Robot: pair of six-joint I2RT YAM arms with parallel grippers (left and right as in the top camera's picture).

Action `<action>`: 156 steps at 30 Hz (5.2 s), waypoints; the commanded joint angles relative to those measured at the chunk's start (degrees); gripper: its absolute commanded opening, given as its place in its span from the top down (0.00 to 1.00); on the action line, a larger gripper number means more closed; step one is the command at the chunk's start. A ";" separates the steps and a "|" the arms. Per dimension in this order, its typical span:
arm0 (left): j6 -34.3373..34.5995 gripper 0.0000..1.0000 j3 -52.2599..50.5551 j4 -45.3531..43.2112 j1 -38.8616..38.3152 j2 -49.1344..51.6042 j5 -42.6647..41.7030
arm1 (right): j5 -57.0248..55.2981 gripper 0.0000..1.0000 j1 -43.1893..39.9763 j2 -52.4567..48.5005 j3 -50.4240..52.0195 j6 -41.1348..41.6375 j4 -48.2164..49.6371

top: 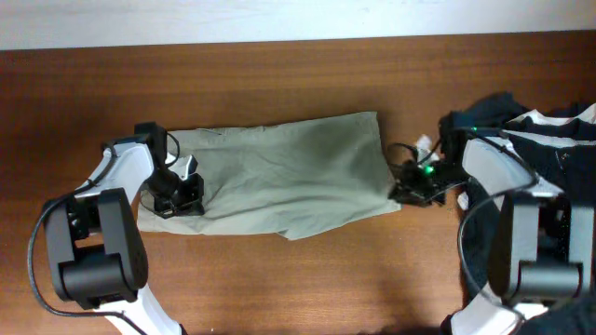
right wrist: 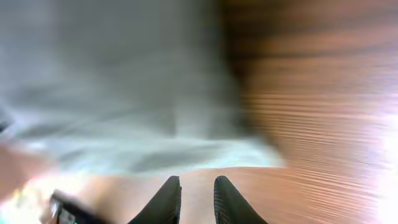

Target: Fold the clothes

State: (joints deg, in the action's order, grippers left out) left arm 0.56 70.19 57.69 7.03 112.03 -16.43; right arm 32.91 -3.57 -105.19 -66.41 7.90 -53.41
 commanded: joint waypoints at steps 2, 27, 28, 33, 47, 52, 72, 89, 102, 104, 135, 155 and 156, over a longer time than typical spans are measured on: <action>-1.92 0.99 4.83 2.89 0.24 -1.36 -5.11 | 14.29 0.78 9.22 3.78 0.11 -6.69 7.69; -3.17 0.48 9.53 0.66 1.09 -3.85 -8.20 | -3.32 0.76 12.76 1.36 -0.04 6.67 6.40; -3.17 0.41 9.49 0.70 3.74 -3.65 -7.85 | -5.20 0.76 14.10 0.81 -0.02 9.88 7.28; -5.66 0.29 9.40 0.00 12.09 -0.28 -7.80 | -8.09 0.76 17.31 -3.48 0.00 15.37 10.19; -11.85 0.67 9.38 -4.11 7.54 18.80 -12.72 | -9.60 0.76 17.44 -4.85 0.00 15.34 10.80; -11.82 0.99 11.82 0.15 9.70 18.32 -12.70 | -9.60 0.83 17.27 -4.44 -0.04 15.34 8.57; -5.03 0.99 60.70 35.63 -12.52 11.06 7.10 | -11.34 0.82 4.79 4.52 -0.26 10.34 2.60; 9.51 0.60 25.09 4.68 -25.40 11.06 -10.84 | -12.66 0.82 4.79 4.44 -0.22 10.36 2.84; 5.51 0.76 42.42 17.03 -21.68 9.68 -8.72 | 0.15 0.54 10.71 4.42 -0.22 -3.21 3.76; 3.67 0.75 45.11 20.28 -20.48 9.18 -2.34 | 2.60 0.45 15.17 4.44 -0.22 -3.17 6.97; 2.14 0.60 46.14 23.15 -10.62 9.09 9.42 | -38.93 0.96 27.50 -7.91 -7.19 16.13 7.74; 1.07 0.59 46.14 22.95 -10.60 9.09 9.40 | -37.40 0.96 12.68 -1.57 -19.63 2.82 -5.20; 1.07 0.59 46.14 22.95 -10.60 9.09 9.40 | -38.07 0.96 11.63 -3.06 -19.17 2.82 -3.41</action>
State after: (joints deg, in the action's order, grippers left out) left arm 2.59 115.50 80.75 -3.57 122.98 -7.40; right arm -0.49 10.92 -104.25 -87.09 10.98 -59.42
